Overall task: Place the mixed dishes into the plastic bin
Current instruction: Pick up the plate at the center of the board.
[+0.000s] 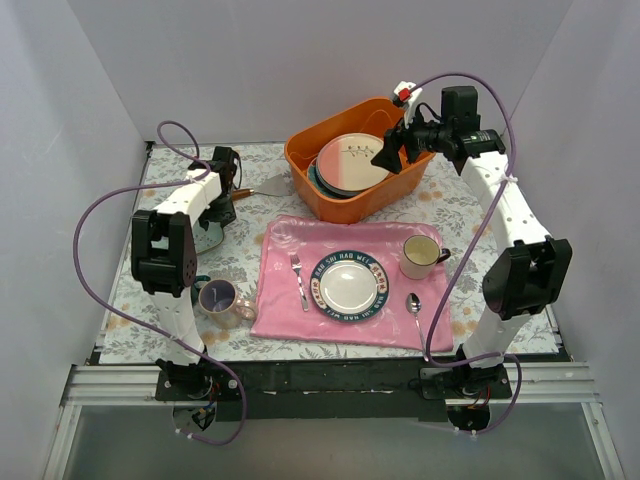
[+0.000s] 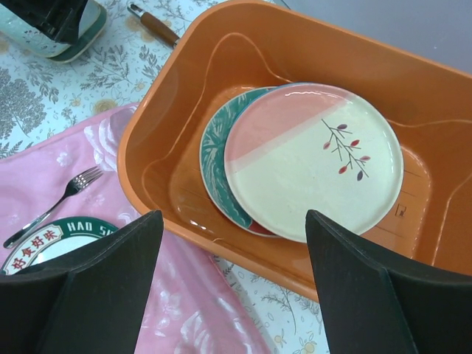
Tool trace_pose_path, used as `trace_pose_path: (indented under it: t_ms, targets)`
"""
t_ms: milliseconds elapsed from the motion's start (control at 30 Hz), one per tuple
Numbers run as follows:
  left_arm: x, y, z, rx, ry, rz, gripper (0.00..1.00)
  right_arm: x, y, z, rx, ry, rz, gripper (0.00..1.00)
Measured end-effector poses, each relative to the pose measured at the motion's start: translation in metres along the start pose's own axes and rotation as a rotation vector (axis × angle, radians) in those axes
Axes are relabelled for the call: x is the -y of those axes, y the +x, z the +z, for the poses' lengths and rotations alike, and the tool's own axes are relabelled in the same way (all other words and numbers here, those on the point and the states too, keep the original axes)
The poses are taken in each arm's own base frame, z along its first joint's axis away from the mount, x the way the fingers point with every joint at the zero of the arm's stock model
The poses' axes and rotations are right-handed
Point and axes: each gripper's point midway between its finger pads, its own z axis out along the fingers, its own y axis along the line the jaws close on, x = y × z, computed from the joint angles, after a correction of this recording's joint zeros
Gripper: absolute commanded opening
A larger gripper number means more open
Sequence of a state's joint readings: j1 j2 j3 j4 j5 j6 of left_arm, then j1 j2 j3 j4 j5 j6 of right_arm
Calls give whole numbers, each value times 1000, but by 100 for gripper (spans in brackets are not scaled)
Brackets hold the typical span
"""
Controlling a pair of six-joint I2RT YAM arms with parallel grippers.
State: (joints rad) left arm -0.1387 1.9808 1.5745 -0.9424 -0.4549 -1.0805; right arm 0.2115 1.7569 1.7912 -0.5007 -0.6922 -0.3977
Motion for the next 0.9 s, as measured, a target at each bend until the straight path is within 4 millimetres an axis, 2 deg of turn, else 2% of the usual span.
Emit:
trace_pose_path:
  t_ms: [533,633,867,900]
  targets:
    - [2,8,20,-38,-31,57,38,-9,-4,-5,15,-20,4,86]
    - [3,8,21,-35,-34,64,32,-10,-4,-5,16,-22,8,86]
    - [-2,7,24,-27,-65,95,12,-11,-6,-6,19,-24,20,86]
    - [-4,6,23,-23,-77,102,5,-11,-6,-6,20,-25,19,86]
